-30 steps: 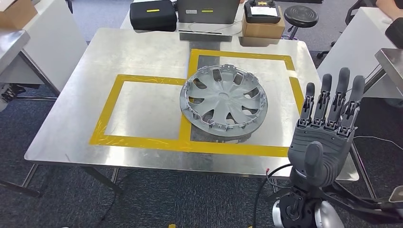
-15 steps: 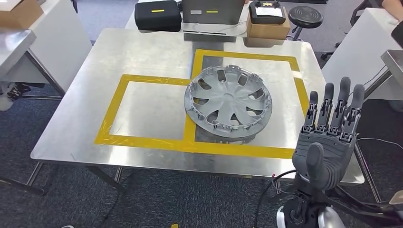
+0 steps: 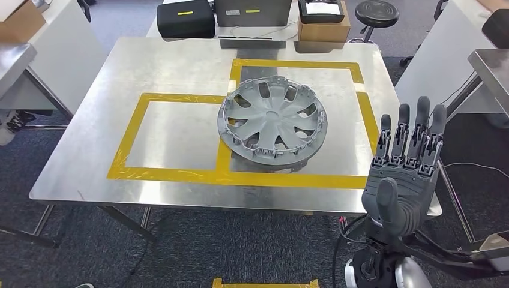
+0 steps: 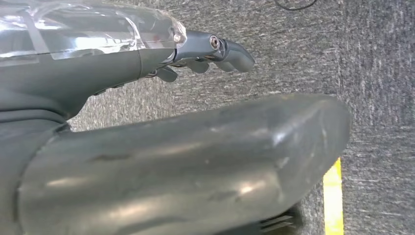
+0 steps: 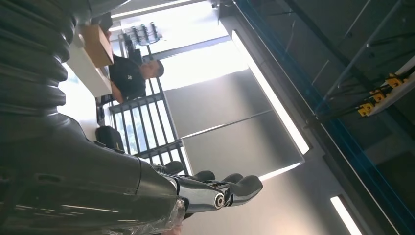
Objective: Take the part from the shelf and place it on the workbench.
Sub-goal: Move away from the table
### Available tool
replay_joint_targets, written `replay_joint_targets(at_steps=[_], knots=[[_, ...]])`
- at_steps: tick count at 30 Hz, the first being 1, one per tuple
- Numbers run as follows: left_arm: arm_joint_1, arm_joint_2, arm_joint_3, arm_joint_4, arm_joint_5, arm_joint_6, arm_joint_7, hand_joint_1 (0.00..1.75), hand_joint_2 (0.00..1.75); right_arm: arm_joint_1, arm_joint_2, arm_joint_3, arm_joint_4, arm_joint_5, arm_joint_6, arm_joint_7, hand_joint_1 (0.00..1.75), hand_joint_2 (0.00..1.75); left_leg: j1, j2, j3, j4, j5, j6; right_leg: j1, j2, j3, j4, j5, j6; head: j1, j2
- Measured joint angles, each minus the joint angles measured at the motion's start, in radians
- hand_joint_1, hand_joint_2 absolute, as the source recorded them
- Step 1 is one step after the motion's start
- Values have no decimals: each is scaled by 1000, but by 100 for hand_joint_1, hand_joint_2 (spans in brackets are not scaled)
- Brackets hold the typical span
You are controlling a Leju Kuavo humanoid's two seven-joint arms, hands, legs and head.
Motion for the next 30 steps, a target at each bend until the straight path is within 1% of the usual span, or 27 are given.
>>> replay_joint_targets(at_steps=[1, 2, 3, 4, 6, 7, 8, 9, 10, 11, 12, 13, 14, 16, 17, 18, 20, 22, 23, 24, 25, 26, 27, 28, 29, 30], knots=[[-1, 1, 0, 0, -2, 0, -1, 0, 0, 0, 0, 0, 0, 0, 0, 0, 0, 175, 1, 0, 43, -67, 21, 0, 0, 1, -6, 4, 3, 4, -3, 0], [-3, 2, 0, 0, -4, -1, -1, 0, 0, 0, 0, 0, 0, 1, 1, -1, 0, 175, 2, -1, 76, -121, 37, 3, 1, 1, -10, 8, 6, 9, -4, 0], [-4, 2, 0, 0, -6, -2, -1, 0, 0, 0, 0, 0, -1, 2, 1, -3, 0, 175, 1, -3, 95, -156, 43, 6, 2, 2, -14, 12, 9, 15, -4, 0], [-5, 2, 0, 0, -9, -3, -1, 0, 0, -1, 0, 0, -1, 2, 2, -4, 0, 175, 0, -5, 99, -169, 43, 11, 3, 2, -16, 13, 14, 22, -3, 0], [-5, 3, 0, 0, -11, -6, -1, 0, 0, -1, 1, 0, -1, 3, 4, -7, 0, 175, -3, -5, 88, -169, 53, 26, 0, 3, -19, 13, 21, 34, -1, 0], [-5, 4, 0, 0, -11, -8, 0, 0, 0, 0, 1, 0, -1, 3, 4, -7, 0, 175, -3, -5, 83, -170, 60, 36, -2, 4, -24, 22, 9, 40, 1, 0], [-6, 5, 0, 0, -11, -9, 0, 0, 0, 0, 1, 0, -1, 3, 4, -8, 0, 175, -4, -4, 75, -171, 68, 45, -3, 4, -35, 47, -18, 43, 3, 0], [-7, 6, 0, 0, -12, -10, 0, 0, 0, 0, 1, -1, -1, 3, 4, -8, 0, 175, -5, -3, 66, -172, 77, 54, -4, 5, -50, 93, -60, 46, 8, 0], [-8, 7, 0, 0, -12, -11, 0, 0, 0, 0, 1, -1, -1, 3, 4, -8, 0, 175, -7, -3, 56, -172, 85, 59, -3, 5, -69, 154, -108, 47, 14, 0], [-7, 7, 0, 0, -12, -11, 0, 0, 0, 1, 1, -1, 0, 3, 4, -8, 0, 175, -11, -3, 45, -171, 94, 62, -1, 5, -84, 220, -148, 47, 21, 0], [-7, 7, -1, 0, -12, -11, 0, 0, 0, 1, 1, -1, 0, 3, 4, -8, 0, 175, -16, -3, 35, -171, 101, 65, 0, 5, -92, 269, -170, 45, 26, 0], [-7, 7, -1, 0, -12, -11, 0, 0, 0, 1, 1, -1, 0, 3, 4, -8, 0, 175, -21, -3, 25, -170, 109, 67, 2, 6, -84, 288, -172, 40, 30, 0], [-7, 8, -1, 0, -12, -11, 0, 0, 0, 1, 1, 0, 0, 3, 4, -8, 0, 175, -26, -4, 16, -170, 117, 69, 6, 6, -60, 269, -157, 32, 32, 0], [-7, 8, -1, 0, -12, -11, 0, 0, 0, 1, 1, 0, 0, 3, 4, -8, 0, 175, -34, -5, 3, -170, 127, 70, 15, 8, 5, 178, -112, 13, 33, 0], [-7, 8, -1, 0, -12, -11, 0, 0, 0, 0, 1, 0, 0, 3, 4, -8, 0, 175, -36, -5, 1, -170, 130, 71, 18, 8, 27, 143, -99, 8, 34, 0], [-7, 8, -1, 0, -12, -11, 0, 0, 0, 0, 1, 0, 0, 3, 4, -8, 0, 175, -37, -6, 0, -170, 131, 71, 20, 8, 36, 129, -94, 5, 34, 0], [-7, 8, -1, 0, -12, -11, 0, 0, 0, 0, 1, 0, 0, 3, 4, -8, 0, 175, -37, -6, 0, -170, 131, 71, 21, 8, 40, 121, -92, 4, 34, 0], [-7, 6, -1, 0, -12, -12, 0, 0, 0, -1, 1, -1, -1, 3, 4, -8, 0, 175, -38, -5, -3, -170, 136, 70, 30, 8, 81, 54, -89, -13, 32, 0], [-7, 5, -1, -1, -13, -12, 0, 0, 0, -2, 1, -1, -1, 3, 4, -8, 0, 175, -37, -4, -6, -170, 142, 65, 36, 8, 100, 16, -84, -20, 30, 0], [-7, 4, -1, -1, -13, -12, 0, 0, 0, -3, 2, -1, -2, 4, 4, -9, 0, 175, -35, -4, -13, -166, 142, 57, 39, 6, 116, -24, -71, -27, 29, 0], [-7, 3, -1, -1, -14, -13, 0, 0, 0, -3, 2, 0, -2, 4, 4, -9, 0, 175, -33, -4, -24, -150, 126, 47, 38, 3, 114, -40, -56, -29, 27, 0], [-7, 3, -1, -1, -16, -14, 1, 0, 0, -3, 2, 0, -3, 4, 4, -10, 0, 175, -28, -3, -39, -116, 94, 36, 36, 1, 103, -48, -39, -29, 24, 0], [-6, 4, -1, -1, -17, -15, 2, 0, 0, -3, 3, 0, -2, 4, 4, -10, 0, 175, -24, -4, -58, -64, 47, 27, 32, -2, 91, -54, -23, -31, 21, 0], [-6, 4, -1, -1, -18, -16, 2, 0, 0, -2, 3, 0, -2, 4, 4, -10, 0, 175, -18, -4, -76, -1, 2, 19, 30, -2, 76, -52, -13, -31, 18, 0], [-6, 5, -1, -1, -19, -18, 3, 0, 0, -2, 3, 0, -1, 4, 4, -10, 0, 175, -12, -4, -88, 55, -25, 11, 28, -2, 61, -49, -4, -27, 15, 0], [-6, 6, -2, -1, -21, -19, 4, 0, 0, -1, 4, 0, -1, 5, 4, -10, 0, 175, -6, -3, -89, 89, -28, 3, 24, -2, 45, -45, 4, -23, 14, 0]])
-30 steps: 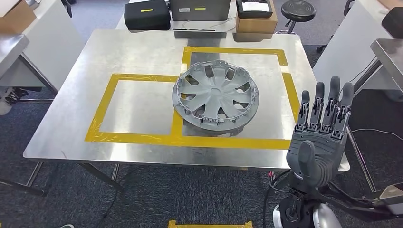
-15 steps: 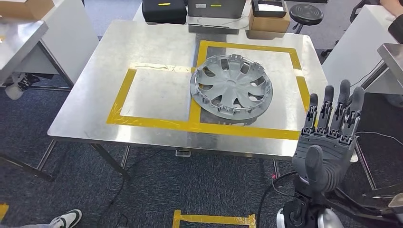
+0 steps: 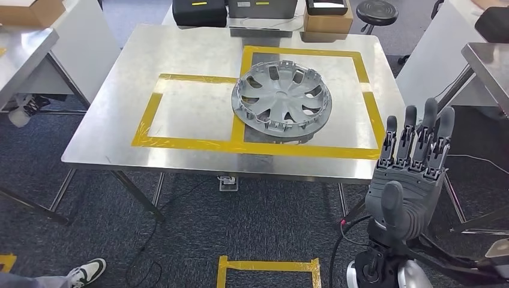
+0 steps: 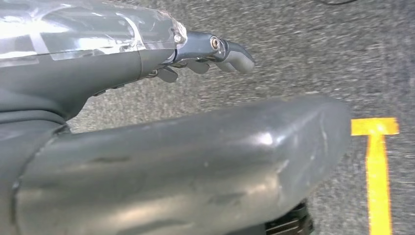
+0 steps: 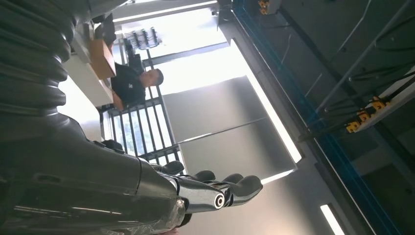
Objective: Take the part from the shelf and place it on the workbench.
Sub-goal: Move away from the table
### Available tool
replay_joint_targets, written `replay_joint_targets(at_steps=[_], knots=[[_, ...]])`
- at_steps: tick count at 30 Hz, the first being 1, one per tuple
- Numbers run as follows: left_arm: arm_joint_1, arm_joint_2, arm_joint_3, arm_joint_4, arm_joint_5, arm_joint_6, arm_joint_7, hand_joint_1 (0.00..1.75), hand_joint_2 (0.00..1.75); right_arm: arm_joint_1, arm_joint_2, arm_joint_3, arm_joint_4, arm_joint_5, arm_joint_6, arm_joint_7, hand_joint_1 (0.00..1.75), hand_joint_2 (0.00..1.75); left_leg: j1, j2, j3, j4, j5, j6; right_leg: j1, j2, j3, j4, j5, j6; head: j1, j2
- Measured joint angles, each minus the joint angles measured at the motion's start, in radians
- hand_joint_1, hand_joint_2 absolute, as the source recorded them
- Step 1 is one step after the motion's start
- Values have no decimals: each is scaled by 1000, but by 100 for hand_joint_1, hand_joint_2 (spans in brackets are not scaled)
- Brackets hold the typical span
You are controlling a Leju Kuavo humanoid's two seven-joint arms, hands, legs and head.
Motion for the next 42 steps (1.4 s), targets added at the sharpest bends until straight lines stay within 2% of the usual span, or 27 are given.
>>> replay_joint_targets(at_steps=[1, 2, 4, 5, 7, 9, 10, 12, 14, 15, 16, 17, 18, 20, 21, 23, 25, 27, 29, 30, 32, 34, 36, 37, 39, 40, 42], knots=[[0, 1, 0, 0, -2, -1, 0, 0, 0, 0, 0, 0, 0, 1, 0, 0, 0, 175, 7, 1, 15, 2, 18, -9, -5, 0, -17, 6, 8, 6, 0, 0], [0, 2, -1, 0, -5, -1, 1, 0, 0, 0, 1, 0, 1, 3, -1, 0, 0, 175, 14, 3, 48, -32, 48, -18, -11, 0, -35, 16, 14, 13, -1, 0], [-2, 3, -1, -1, -10, -1, 1, 0, 0, 1, 1, 0, 0, 8, -4, -1, 0, 175, 25, 4, 138, -156, 77, -36, -20, 1, -69, 44, 22, 28, -7, 0], [-4, 3, -1, -1, -12, -1, 1, 0, 0, 1, 1, -1, -1, 12, -6, -2, 0, 175, 27, 4, 171, -205, 73, -35, -21, 2, -81, 57, 25, 36, -10, 0], [-5, 3, -2, -1, -17, -1, 2, 0, 0, 1, 1, -2, -3, 21, -11, -3, 0, 175, 21, 1, 188, -241, 56, -18, -22, 3, -92, 70, 33, 50, -13, 0], [-5, 4, -2, -1, -20, 0, 3, 0, 0, 2, 1, -4, -5, 32, -19, -3, 0, 175, 19, 1, 174, -237, 67, 9, -27, 3, -95, 73, 36, 61, -10, 0], [-6, 5, -3, -1, -21, -1, 3, 0, 0, 2, 0, -5, -6, 37, -23, -1, 0, 175, 17, 1, 165, -237, 76, 22, -29, 3, -99, 85, 16, 66, -8, 0], [-8, 5, -4, -1, -24, -2, 3, 0, 0, 1, 0, -6, -9, 47, -30, 2, 0, 175, 14, 1, 143, -238, 97, 43, -31, 4, -118, 166, -76, 70, 0, 0], [-8, 5, -7, -1, -28, -6, 3, 0, 0, 0, 0, -6, -11, 55, -37, 6, 0, 175, 6, -1, 116, -237, 120, 52, -30, 5, -136, 289, -163, 70, 11, 0], [-7, 5, -8, -1, -29, -8, 3, 0, 0, 0, 0, -6, -11, 58, -40, 8, 0, 175, 0, -1, 101, -236, 131, 55, -29, 6, -135, 330, -176, 66, 16, 0], [-7, 6, -9, -1, -30, -10, 3, 0, 0, 0, 0, -6, -11, 61, -42, 9, 0, 175, -5, -2, 86, -236, 142, 56, -26, 6, -122, 344, -168, 61, 19, 0], [-7, 7, -9, -1, -31, -11, 3, 0, 0, 0, 0, -6, -11, 63, -44, 10, 0, 175, -11, -2, 72, -236, 153, 58, -21, 7, -94, 320, -145, 51, 21, 0], [-7, 7, -9, -1, -33, -12, 3, 0, 0, 0, 0, -6, -12, 65, -45, 11, 0, 175, -15, -2, 60, -236, 163, 58, -13, 8, -51, 266, -120, 37, 21, 0], [-7, 6, -9, -1, -35, -12, 5, 0, 0, 0, 0, -6, -17, 67, -48, 11, 0, 175, -21, -3, 44, -235, 182, 56, 6, 9, 49, 115, -104, 4, 19, 0], [-7, 5, -9, -1, -37, -13, 6, 0, 0, 1, 0, -6, -20, 66, -49, 11, 0, 175, -20, -2, 40, -236, 191, 52, 14, 9, 82, 60, -106, -4, 17, 0], [-7, 4, -9, -1, -39, -14, 8, 0, 0, 5, 0, -7, -24, 64, -53, 11, 0, 175, -16, -1, 37, -242, 209, 41, 21, 10, 102, 14, -104, -8, 18, 0], [-7, 6, -9, -1, -40, -14, 11, 0, 0, 11, 0, -8, -25, 64, -56, 8, 0, 175, -13, 0, 28, -234, 199, 32, 20, 6, 93, -1, -77, -7, 20, 0], [-6, 7, -9, -1, -40, -13, 15, 0, 0, 18, 1, -8, -27, 69, -57, 3, 0, 175, -11, 0, 5, -171, 120, 24, 14, 2, 72, -12, -48, -9, 13, 0], [-6, 8, -10, 0, -40, -13, 19, 0, 0, 30, 1, -11, -29, 76, -59, 0, 0, 175, -6, 0, -21, -53, 27, 14, 14, 2, 41, -10, -25, -10, 2, 0], [-6, 8, -10, 0, -40, -12, 20, 0, 0, 36, 1, -14, -29, 78, -61, -1, 0, 175, -2, 0, -25, -2, 11, 9, 13, 2, 23, -7, -14, -7, -1, 0], [-6, 9, -10, 0, -40, -12, 20, 0, 0, 46, 1, -21, -30, 79, -64, -1, 0, 175, 4, 1, 4, 23, 49, 0, 8, 1, -15, 4, 5, 0, -3, 0], [-7, 10, -10, 0, -40, -12, 20, 0, 0, 53, 1, -24, -30, 80, -65, -1, 0, 175, 11, 3, 91, -73, 94, -11, 2, 1, -53, 27, 18, 11, -5, 0], [-8, 9, -10, -1, -40, -12, 20, 0, 0, 57, 1, -27, -33, 80, -65, -1, 0, 175, 13, 1, 178, -199, 74, -10, -1, 2, -81, 55, 25, 23, -9, 0], [-9, 9, -10, -1, -40, -12, 20, 0, 0, 58, 1, -28, -34, 80, -65, -1, 0, 175, 11, -1, 199, -235, 57, -4, 0, 3, -89, 64, 30, 28, -9, 0], [-7, 10, -10, -1, -40, -13, 20, 0, 0, 63, 0, -30, -35, 80, -66, -1, 0, 175, 9, -3, 195, -249, 53, 16, -2, 4, -96, 71, 40, 39, -5, 0], [-7, 11, -10, -1, -40, -13, 21, 0, 0, 66, 0, -31, -35, 80, -67, -1, 0, 175, 9, -2, 188, -248, 61, 25, -3, 5, -102, 77, 31, 44, -3, 0], [-7, 11, -10, -1, -41, -14, 23, 0, 0, 69, 0, -31, -35, 82, -70, -1, 0, 175, 9, 0, 168, -248, 81, 42, -6, 6, -121, 138, -40, 55, 4, 0]])
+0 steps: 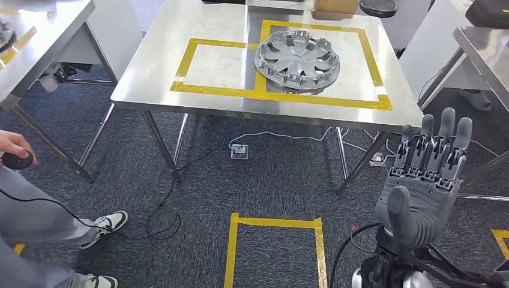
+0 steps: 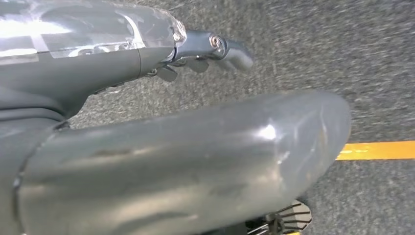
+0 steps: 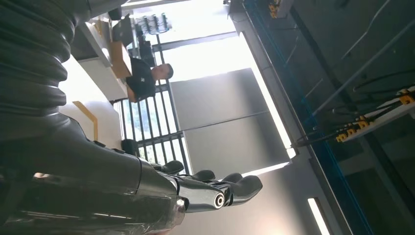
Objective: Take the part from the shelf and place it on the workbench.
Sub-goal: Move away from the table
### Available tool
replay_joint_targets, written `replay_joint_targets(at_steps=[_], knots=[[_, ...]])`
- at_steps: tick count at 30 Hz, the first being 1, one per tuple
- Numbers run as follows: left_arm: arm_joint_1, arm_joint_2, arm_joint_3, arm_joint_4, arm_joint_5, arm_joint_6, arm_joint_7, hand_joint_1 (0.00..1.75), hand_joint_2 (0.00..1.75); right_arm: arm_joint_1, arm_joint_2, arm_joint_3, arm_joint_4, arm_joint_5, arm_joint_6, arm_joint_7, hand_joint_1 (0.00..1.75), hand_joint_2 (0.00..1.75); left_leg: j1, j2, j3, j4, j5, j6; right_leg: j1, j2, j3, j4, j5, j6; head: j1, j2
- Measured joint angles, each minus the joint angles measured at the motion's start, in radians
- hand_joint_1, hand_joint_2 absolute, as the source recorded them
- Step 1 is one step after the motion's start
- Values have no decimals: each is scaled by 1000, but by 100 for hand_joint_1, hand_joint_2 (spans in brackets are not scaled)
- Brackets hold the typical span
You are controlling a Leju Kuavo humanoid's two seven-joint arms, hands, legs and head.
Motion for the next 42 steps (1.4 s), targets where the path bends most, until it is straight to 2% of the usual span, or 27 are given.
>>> replay_joint_targets(at_steps=[2, 3, 4, 5, 6, 8, 9, 11, 13, 14, 15, 17, 18, 19, 20, 22, 24, 25, 28, 30, 33, 34, 35, 36, 39, 40, 42], knots=[[-1, 1, 0, 0, -1, -1, 1, 0, 0, 1, -1, 0, 0, 1, -3, 0, 0, 175, -4, 1, -24, 1, 21, 8, 0, 0, -22, 122, -96, 7, 12, 0], [-1, 1, -1, 0, -2, -1, 1, 0, 0, 2, -1, 0, 0, 1, -4, 0, 0, 175, -7, 1, -37, 2, 31, 9, 0, 0, -27, 176, -120, 7, 17, 0], [0, 1, -2, 0, -3, -1, 1, 0, 0, 2, -2, 0, 0, 1, -4, 0, 0, 175, -10, 2, -50, 3, 42, 11, 0, 1, -21, 204, -120, 4, 20, 0], [0, 2, -4, 0, -6, -1, 1, 0, 0, 2, -2, 0, 0, 2, -4, 0, 0, 175, -14, 2, -63, 3, 51, 11, 1, 1, -2, 200, -102, -1, 23, 0], [0, 2, -6, 0, -12, -2, 0, 0, 0, 1, -2, 0, 0, 3, -5, 0, 0, 175, -19, 2, -75, 3, 61, 12, 3, 2, 33, 160, -75, -10, 24, 0], [-1, 0, -14, 0, -29, -4, 0, 0, 0, -2, -2, 0, -1, 6, -5, 2, 0, 175, -25, 1, -91, 3, 78, 11, 12, 6, 131, 15, -42, -37, 26, 0], [-1, -2, -18, -1, -38, -5, 0, 0, 0, -4, -3, 0, -3, 8, -5, 3, 0, 175, -26, 1, -97, 3, 87, 7, 17, 8, 171, -52, -41, -48, 25, 0], [-1, -5, -27, -1, -49, -8, 1, 0, 0, -6, -4, 0, -7, 10, -5, 4, 0, 175, -23, 2, -107, 0, 104, -4, 25, 9, 203, -118, -46, -60, 23, 0], [0, -6, -35, -1, -52, -10, 2, 0, 0, -7, -4, 0, -9, 12, -6, 6, 0, 175, -19, 2, -117, 0, 109, -15, 26, 6, 196, -137, -24, -61, 26, 0], [0, -7, -39, -1, -54, -11, 3, 0, 0, -9, -4, 0, -9, 12, -6, 7, 0, 175, -18, 2, -125, 14, 88, -19, 25, 4, 191, -146, -11, -64, 26, 0], [0, -7, -43, -1, -57, -11, 4, 0, 0, -10, -4, 0, -9, 13, -6, 8, 0, 175, -17, 1, -136, 44, 52, -23, 22, 1, 183, -154, 2, -65, 22, 0], [-1, -6, -51, -1, -69, -11, 8, 0, 0, -12, -4, 0, -8, 13, -6, 11, 0, 175, -14, 1, -167, 157, -45, -30, 21, -2, 159, -151, 21, -67, 12, 0], [-1, -6, -54, -1, -76, -11, 11, 0, 0, -12, -4, 0, -8, 13, -6, 12, 0, 175, -12, 1, -178, 217, -74, -34, 21, -3, 145, -147, 29, -66, 7, 0], [-1, -6, -59, -1, -84, -11, 14, 0, 0, -13, -3, 0, -8, 14, -6, 12, 0, 175, -11, 1, -179, 257, -79, -37, 20, -3, 129, -142, 37, -64, 4, 0], [-1, -6, -65, -1, -94, -11, 18, 0, 0, -15, -3, 0, -8, 14, -6, 13, 0, 175, -9, 1, -167, 267, -63, -41, 20, -4, 112, -135, 44, -62, 1, 0], [-2, -4, -78, -1, -116, -10, 24, 0, 0, -18, -3, 0, -8, 14, -5, 14, 0, 175, -4, 3, -97, 192, -7, -47, 16, -4, 78, -114, 54, -55, -2, 0], [-5, -4, -92, -2, -133, -10, 28, 0, 0, -21, -4, 0, -8, 15, -4, 15, 0, 175, -4, 2, -11, 66, -2, -48, 14, -3, 47, -87, 61, -46, -7, 0], [-6, -4, -98, -2, -140, -8, 30, 0, 0, -23, -4, 0, -9, 16, -3, 16, 0, 175, -5, 1, 13, 24, -12, -45, 14, -3, 37, -77, 65, -41, -7, 0], [-6, -4, -118, -3, -160, 0, 33, 0, 0, -26, -6, 0, -9, 19, -2, 21, 0, 175, -9, -2, 12, 1, -14, -20, 12, -2, 24, -67, 76, -27, -4, 0], [-8, -4, -132, -4, -173, 8, 36, 0, 0, -29, -10, -1, -9, 23, -6, 28, 0, 175, -8, 0, -3, 0, 3, -2, 8, 0, 10, -26, 25, -13, 2, 0], [-9, -4, -150, -6, -190, 16, 40, 0, 0, -33, -15, -2, -9, 31, -16, 35, 0, 175, -11, 1, -31, 1, 28, 11, 1, 1, -22, 150, -110, 3, 17, 0], [-9, -3, -155, -6, -195, 17, 42, 0, 0, -34, -17, -4, -9, 32, -19, 37, 0, 175, -13, 2, -42, 2, 37, 11, 1, 1, -23, 194, -126, 3, 20, 0], [-9, -2, -160, -6, -200, 18, 44, 0, 0, -34, -18, -6, -9, 34, -22, 38, 0, 175, -16, 2, -54, 2, 45, 11, 0, 1, -11, 206, -122, 1, 24, 0], [-9, -2, -166, -6, -205, 19, 46, 0, 0, -35, -19, -10, -10, 36, -24, 39, 0, 175, -19, 2, -65, 3, 54, 11, 1, 2, 17, 180, -101, -5, 28, 0], [-10, -2, -181, -7, -219, 18, 53, 0, 0, -41, -24, -19, -19, 42, -30, 46, 0, 175, -25, 1, -88, 3, 77, 7, 10, 9, 148, -24, -41, -35, 34, 0], [-10, -3, -185, -8, -222, 18, 54, 0, 0, -43, -27, -20, -23, 44, -31, 47, 0, 175, -25, 1, -93, 3, 85, 1, 14, 11, 175, -75, -37, -43, 34, 0], [-10, -4, -194, -8, -225, 17, 56, 0, 0, -45, -29, -22, -28, 48, -33, 48, 0, 175, -19, 2, -103, -2, 104, -13, 21, 12, 188, -114, -31, -50, 34, 0]])
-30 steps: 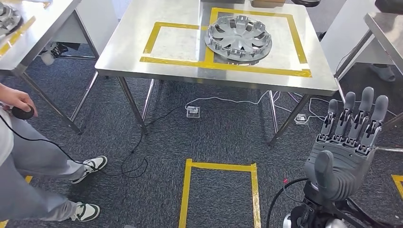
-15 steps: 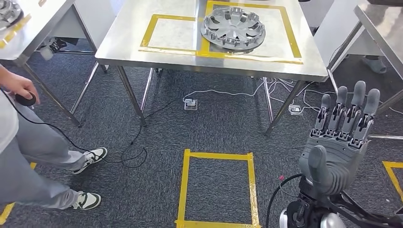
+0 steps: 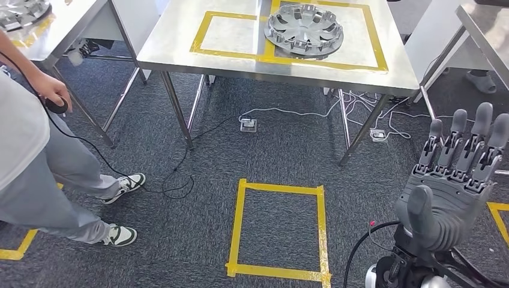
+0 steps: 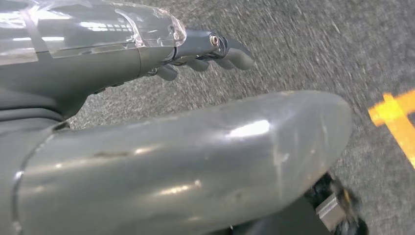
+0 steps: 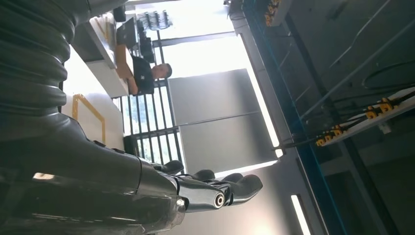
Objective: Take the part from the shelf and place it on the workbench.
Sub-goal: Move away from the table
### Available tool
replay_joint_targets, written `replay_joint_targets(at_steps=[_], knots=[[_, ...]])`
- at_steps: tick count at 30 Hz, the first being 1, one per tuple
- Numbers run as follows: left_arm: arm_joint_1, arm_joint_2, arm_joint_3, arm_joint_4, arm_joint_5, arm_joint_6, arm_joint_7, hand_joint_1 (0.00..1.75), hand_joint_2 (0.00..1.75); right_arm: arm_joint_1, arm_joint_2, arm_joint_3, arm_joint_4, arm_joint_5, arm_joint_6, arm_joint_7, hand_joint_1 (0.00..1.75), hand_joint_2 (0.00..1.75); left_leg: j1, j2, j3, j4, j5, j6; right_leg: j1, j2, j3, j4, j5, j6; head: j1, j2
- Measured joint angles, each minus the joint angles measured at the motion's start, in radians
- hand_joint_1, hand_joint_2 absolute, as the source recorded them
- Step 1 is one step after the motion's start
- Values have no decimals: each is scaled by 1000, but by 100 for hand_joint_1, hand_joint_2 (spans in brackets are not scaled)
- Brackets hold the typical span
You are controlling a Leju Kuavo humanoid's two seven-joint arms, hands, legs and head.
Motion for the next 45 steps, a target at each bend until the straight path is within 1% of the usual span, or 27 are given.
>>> replay_joint_targets(at_steps=[2, 3, 6, 7, 8, 10, 12, 14, 16, 17, 18, 21, 22, 23, 24, 25, 27, 29, 31, 33, 35, 37, 39, 41, 42, 44, 45], knots=[[0, 0, -8, 0, -2, -1, 1, 0, 0, -2, -2, -2, -3, 3, -3, 1, 0, 175, 4, 0, -12, 5, -9, -10, 0, -4, -3, -21, 23, -8, 4, 0], [0, 0, -10, 0, -2, -1, 3, 0, 0, -4, -2, -2, -4, 5, -5, 1, 0, 175, 4, -1, -22, 26, -36, -13, -1, -7, -8, -32, 35, -13, 3, 0], [-1, 0, -19, 0, -6, -1, 9, 0, 0, -5, -3, -3, -5, 25, -23, 6, 0, 175, 7, -2, -65, 187, -168, -23, -2, -13, -44, -31, 60, -18, -10, 0], [-1, 0, -22, 0, -8, -1, 10, 0, 0, -4, -3, -3, -5, 37, -32, 9, 0, 175, 9, -2, -70, 239, -187, -27, -2, -14, -61, -24, 67, -16, -15, 0], [-1, 0, -25, 0, -9, -1, 11, 0, 0, -4, -3, -2, -5, 50, -41, 13, 0, 175, 11, -1, -64, 267, -183, -30, -2, -15, -78, -16, 74, -15, -18, 0], [-1, 0, -28, 0, -11, -2, 12, 0, 0, -4, -3, -2, -4, 75, -58, 20, 0, 175, 15, 0, -9, 228, -126, -38, -5, -15, -116, 7, 85, -8, -25, 0], [-4, 0, -29, 0, -13, -2, 12, 0, 0, -5, -3, -2, -4, 98, -73, 27, 0, 175, 17, 0, 78, 106, -113, -41, -8, -14, -153, 37, 93, 1, -31, 0], [-7, 0, -29, 0, -13, -3, 12, 0, 0, -5, -3, -1, -4, 121, -89, 33, 0, 175, 13, -2, 125, 25, -137, -31, -9, -14, -172, 57, 103, 12, -32, 0], [-7, 0, -30, 0, -14, -4, 12, 0, 0, -5, -3, -1, -3, 138, -102, 39, 0, 175, 9, -3, 122, 14, -133, -10, -11, -13, -177, 60, 116, 20, -30, 0], [-8, 0, -30, 0, -14, -4, 12, 0, 0, -4, -3, -1, -3, 144, -107, 41, 0, 175, 9, -2, 117, 13, -124, 0, -12, -12, -180, 64, 108, 25, -30, 0], [-9, 0, -30, 0, -15, -4, 13, 0, 0, -4, -3, -1, -3, 147, -111, 43, 0, 175, 10, -1, 107, 12, -114, 9, -14, -11, -187, 83, 81, 31, -27, 0], [-10, 0, -32, 0, -19, -3, 13, 0, 0, -3, -3, -1, -2, 157, -123, 50, 0, 175, 11, -1, 68, 11, -82, 25, -21, -10, -216, 234, -59, 49, -17, 0], [-10, 1, -33, 0, -19, -2, 13, 0, 0, -3, -3, 0, -2, 160, -126, 52, 0, 175, 10, 0, 55, 12, -71, 25, -22, -9, -221, 291, -79, 52, -15, 0], [-10, 2, -34, 0, -19, -1, 14, 0, 0, -3, -3, 0, -1, 164, -130, 54, 0, 175, 10, 1, 40, 12, -60, 24, -22, -9, -219, 329, -75, 52, -11, 0], [-9, 2, -35, 0, -19, 0, 15, 0, 0, -3, -3, 0, 1, 167, -133, 55, 0, 175, 9, 2, 26, 12, -49, 23, -22, -9, -206, 338, -51, 50, -8, 0], [-9, 2, -35, 0, -19, 0, 16, 0, 0, -3, -3, 0, 2, 171, -136, 57, 0, 175, 8, 3, 14, 13, -39, 21, -21, -9, -177, 312, -19, 46, -4, 0], [-9, 2, -36, 0, -20, 2, 18, 0, 0, -5, -3, 0, 3, 187, -143, 59, 0, 175, 6, 4, -4, 13, -21, 16, -18, -8, -78, 173, 11, 30, 2, 0], [-10, 0, -36, 0, -21, 5, 21, 0, 0, -9, -3, 1, 3, 219, -153, 65, 0, 175, 6, 6, -13, 13, -6, 7, -12, -8, 2, 43, -10, 15, 4, 0], [-9, -1, -36, 0, -22, 6, 24, 0, 0, -10, -3, 2, 3, 252, -159, 71, 0, 87, 9, 10, -20, 12, 8, -6, -6, -8, 17, -1, -21, 8, 6, 0], [-8, -3, -37, 0, -23, 7, 27, 0, 0, -9, -2, 3, 3, 281, -160, 74, 0, 0, 12, 9, -31, 30, -10, -15, -5, -9, 11, -17, -6, -1, 6, 0], [-8, -3, -38, 0, -25, 8, 30, 0, 0, -5, 1, 3, 3, 318, -160, 79, 0, 0, 12, 2, -59, 108, -84, -20, -7, -5, 1, -24, 13, -10, -2, 0], [-8, -3, -40, 0, -28, 10, 31, 0, 0, 3, 10, 3, 3, 351, -160, 83, 0, 0, 11, -2, -92, 225, -155, -24, -5, 3, -16, -21, 25, -14, -12, 0], [-8, -3, -44, 0, -31, 13, 33, 0, 0, 10, 18, 2, 4, 370, -161, 87, 0, 0, 11, -3, -86, 265, -156, -26, -4, 15, -34, -13, 34, -14, -20, 0], [-8, -3, -45, 0, -34, 15, 35, 0, 0, 14, 26, -1, 3, 383, -161, 89, 0, 0, 12, -21, -14, 174, -107, -24, -4, 32, -52, 1, 38, -11, -28, 0], [-8, -2, -46, 0, -35, 16, 35, 0, 0, 16, 30, -3, 3, 388, -161, 89, 0, 0, 14, -48, 31, 110, -92, -20, -4, 40, -61, 10, 38, -9, -31, 0], [-8, -2, -48, -1, -37, 18, 35, 0, 0, 19, 38, -6, 3, 398, -161, 90, 0, 0, 17, -89, 81, 28, -87, -13, -5, 58, -79, 29, 37, -2, -34, 0], [-8, -1, -50, -1, -38, 18, 35, 0, 0, 20, 41, -10, 2, 404, -161, 91, 0, 0, 18, -94, 86, 18, -93, -10, -5, 69, -86, 35, 39, 4, -34, 0]])
